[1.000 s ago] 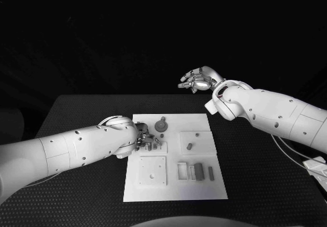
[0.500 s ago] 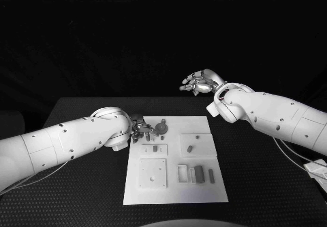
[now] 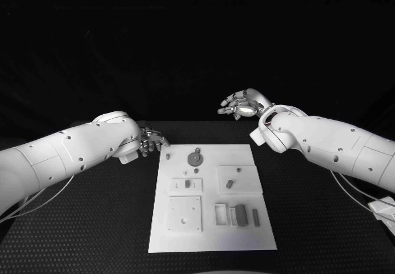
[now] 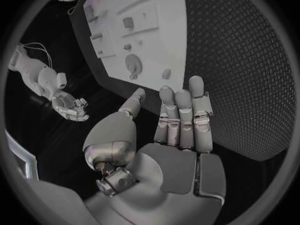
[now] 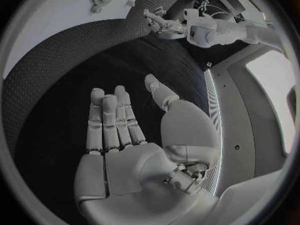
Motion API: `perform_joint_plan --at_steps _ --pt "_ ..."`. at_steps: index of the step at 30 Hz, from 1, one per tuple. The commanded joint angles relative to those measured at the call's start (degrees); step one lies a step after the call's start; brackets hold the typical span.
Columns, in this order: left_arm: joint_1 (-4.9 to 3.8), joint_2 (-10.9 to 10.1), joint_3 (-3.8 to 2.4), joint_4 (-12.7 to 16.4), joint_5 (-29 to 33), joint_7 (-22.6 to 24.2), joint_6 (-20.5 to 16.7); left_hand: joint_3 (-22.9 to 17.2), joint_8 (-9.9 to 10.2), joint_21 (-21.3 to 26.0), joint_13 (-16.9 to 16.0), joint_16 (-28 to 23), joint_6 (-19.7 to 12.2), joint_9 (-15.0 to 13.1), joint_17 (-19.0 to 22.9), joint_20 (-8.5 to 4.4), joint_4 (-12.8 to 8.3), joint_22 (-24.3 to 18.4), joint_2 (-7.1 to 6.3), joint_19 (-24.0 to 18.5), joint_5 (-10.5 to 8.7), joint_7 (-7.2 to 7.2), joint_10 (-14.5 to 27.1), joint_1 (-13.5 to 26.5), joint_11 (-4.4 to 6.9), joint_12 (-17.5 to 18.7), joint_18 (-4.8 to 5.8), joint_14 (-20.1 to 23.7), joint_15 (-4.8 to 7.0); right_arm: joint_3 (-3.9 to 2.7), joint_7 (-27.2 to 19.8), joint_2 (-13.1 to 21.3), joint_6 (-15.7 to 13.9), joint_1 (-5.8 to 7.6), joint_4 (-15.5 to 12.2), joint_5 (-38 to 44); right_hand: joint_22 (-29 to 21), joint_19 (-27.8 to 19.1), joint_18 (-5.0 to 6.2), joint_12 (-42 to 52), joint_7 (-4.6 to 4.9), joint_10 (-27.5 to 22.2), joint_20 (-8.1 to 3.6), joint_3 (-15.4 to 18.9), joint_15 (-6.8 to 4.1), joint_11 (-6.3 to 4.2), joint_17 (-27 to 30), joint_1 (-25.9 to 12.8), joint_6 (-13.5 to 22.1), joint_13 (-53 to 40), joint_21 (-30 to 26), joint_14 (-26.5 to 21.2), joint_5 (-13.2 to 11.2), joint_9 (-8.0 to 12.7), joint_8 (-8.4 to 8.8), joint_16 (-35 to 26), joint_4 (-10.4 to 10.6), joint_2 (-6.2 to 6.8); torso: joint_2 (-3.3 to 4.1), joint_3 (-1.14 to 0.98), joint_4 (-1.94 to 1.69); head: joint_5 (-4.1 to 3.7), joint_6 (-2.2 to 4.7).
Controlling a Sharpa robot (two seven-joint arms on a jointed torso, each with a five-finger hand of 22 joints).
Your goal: Assemble the parts on the task board
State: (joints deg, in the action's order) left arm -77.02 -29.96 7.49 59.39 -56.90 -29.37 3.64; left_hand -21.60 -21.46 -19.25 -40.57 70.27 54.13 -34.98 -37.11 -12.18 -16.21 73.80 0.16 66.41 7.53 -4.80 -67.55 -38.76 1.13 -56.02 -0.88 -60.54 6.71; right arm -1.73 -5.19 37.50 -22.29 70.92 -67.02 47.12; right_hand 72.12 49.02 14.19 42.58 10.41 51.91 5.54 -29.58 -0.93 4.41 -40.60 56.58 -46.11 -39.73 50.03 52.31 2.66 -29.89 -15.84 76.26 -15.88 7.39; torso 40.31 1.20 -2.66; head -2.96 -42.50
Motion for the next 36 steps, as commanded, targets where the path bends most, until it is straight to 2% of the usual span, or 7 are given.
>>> perform_joint_plan --at_steps 1,5,10,20,26,29,36 --pt "-0.13 1.6 -0.03 -3.2 -0.8 2.2 1.5 -0.2 0.2 0.7 0.5 -0.8 -1.5 0.0 0.5 0.26 -0.2 -0.2 -0.23 -0.7 0.34 -0.64 1.1 -1.0 -0.11 0.7 0.88 1.0 -0.27 -0.04 -0.4 -0.1 0.5 -0.02 0.0 0.4 0.0 -0.1 0.81 0.4 0.42 -0.2 0.25 0.3 -0.32 0.32 0.1 -0.4 0.1 0.1 -0.2 0.1 0.2 0.1 0.18 -0.2 -0.1 -0.11 -0.03 0.02 -0.10 0.07 0.14" --pt "-0.05 3.9 0.05 -7.5 -1.9 3.2 2.3 -0.6 0.4 3.9 3.2 -4.2 -3.0 0.0 2.9 2.20 0.0 -2.0 -0.69 -3.7 0.32 -1.60 3.7 -1.6 -1.11 4.6 0.88 3.8 -2.34 -0.04 -0.4 -0.2 0.4 -0.02 0.1 0.4 0.0 -0.1 0.81 0.4 0.42 -0.2 0.26 0.3 -0.32 0.32 0.1 -0.4 0.1 0.1 -0.2 0.1 0.2 0.1 0.18 -0.2 -0.1 -0.11 0.06 0.12 -0.04 0.16 0.32" --pt "0.84 5.7 0.20 -10.6 -2.3 4.1 2.6 -0.9 0.6 5.3 4.6 -5.7 -3.8 0.2 4.0 2.95 0.1 -3.0 -0.90 -4.3 0.03 -2.05 4.3 -1.9 -1.53 6.4 0.88 4.5 -3.16 -0.04 -0.4 -0.2 0.4 -0.02 0.2 0.3 0.0 -0.1 0.81 0.4 0.42 -0.2 0.26 0.3 -0.31 0.32 0.1 -0.4 0.1 0.1 -0.2 0.1 0.2 0.1 0.19 -0.2 -0.1 -0.10 0.20 0.18 0.10 0.24 0.43" --pt "1.70 7.1 0.19 -13.3 -1.9 5.5 4.6 -1.3 0.7 6.0 5.3 -6.0 -3.8 0.4 4.5 3.26 0.5 -3.4 -1.19 -3.9 -0.91 -2.08 3.8 -2.1 -1.61 7.0 0.73 4.3 -3.48 -0.04 -0.3 -0.3 0.5 -0.02 0.1 0.3 0.0 -0.1 0.81 0.4 0.43 -0.2 0.26 0.3 -0.31 0.33 0.1 -0.4 0.1 0.2 -0.2 0.1 0.2 0.1 0.19 -0.2 -0.1 -0.09 0.60 0.33 0.35 0.28 0.74" --pt "2.31 7.9 0.22 -13.9 -2.1 5.6 4.9 -1.3 0.8 6.1 5.5 -6.0 -3.5 0.5 4.6 3.29 0.6 -3.5 -1.40 -3.6 -1.13 -2.00 3.5 -2.0 -1.52 7.0 0.64 4.0 -3.47 -0.04 -0.3 -0.5 0.5 -0.02 0.1 0.3 0.0 -0.1 0.81 0.4 0.43 -0.2 0.26 0.3 -0.30 0.33 0.1 -0.4 0.1 0.2 -0.2 0.1 0.2 0.1 0.19 -0.2 -0.1 -0.09 0.62 0.25 0.32 0.19 0.68" --pt "2.57 8.2 0.23 -14.1 -2.2 5.7 5.0 -1.3 0.9 6.1 5.5 -6.0 -3.5 0.6 4.7 3.31 0.7 -3.5 -1.49 -3.6 -1.23 -2.01 3.5 -2.0 -1.53 7.1 0.62 4.0 -3.48 -0.04 -0.3 -0.5 0.5 -0.02 0.1 0.3 0.0 -0.1 0.81 0.5 0.43 -0.2 0.26 0.3 -0.30 0.33 0.1 -0.4 0.1 0.3 -0.2 0.1 0.2 0.1 0.19 -0.2 -0.1 -0.09 0.65 0.28 0.35 0.11 0.65" --pt "2.73 8.5 0.25 -13.9 -2.2 5.7 5.7 -1.5 0.8 6.2 5.6 -5.9 -3.1 0.6 4.7 3.28 0.9 -3.5 -1.45 -3.3 -1.36 -1.90 3.2 -2.0 -1.43 7.0 0.53 3.8 -3.44 -0.04 -0.3 -0.6 0.5 -0.02 0.2 0.3 0.0 -0.1 0.81 0.5 0.43 -0.2 0.26 0.3 -0.30 0.34 0.1 -0.4 0.1 0.3 -0.2 0.1 0.2 0.1 0.19 -0.2 -0.1 -0.11 0.53 0.27 0.29 0.04 0.48"
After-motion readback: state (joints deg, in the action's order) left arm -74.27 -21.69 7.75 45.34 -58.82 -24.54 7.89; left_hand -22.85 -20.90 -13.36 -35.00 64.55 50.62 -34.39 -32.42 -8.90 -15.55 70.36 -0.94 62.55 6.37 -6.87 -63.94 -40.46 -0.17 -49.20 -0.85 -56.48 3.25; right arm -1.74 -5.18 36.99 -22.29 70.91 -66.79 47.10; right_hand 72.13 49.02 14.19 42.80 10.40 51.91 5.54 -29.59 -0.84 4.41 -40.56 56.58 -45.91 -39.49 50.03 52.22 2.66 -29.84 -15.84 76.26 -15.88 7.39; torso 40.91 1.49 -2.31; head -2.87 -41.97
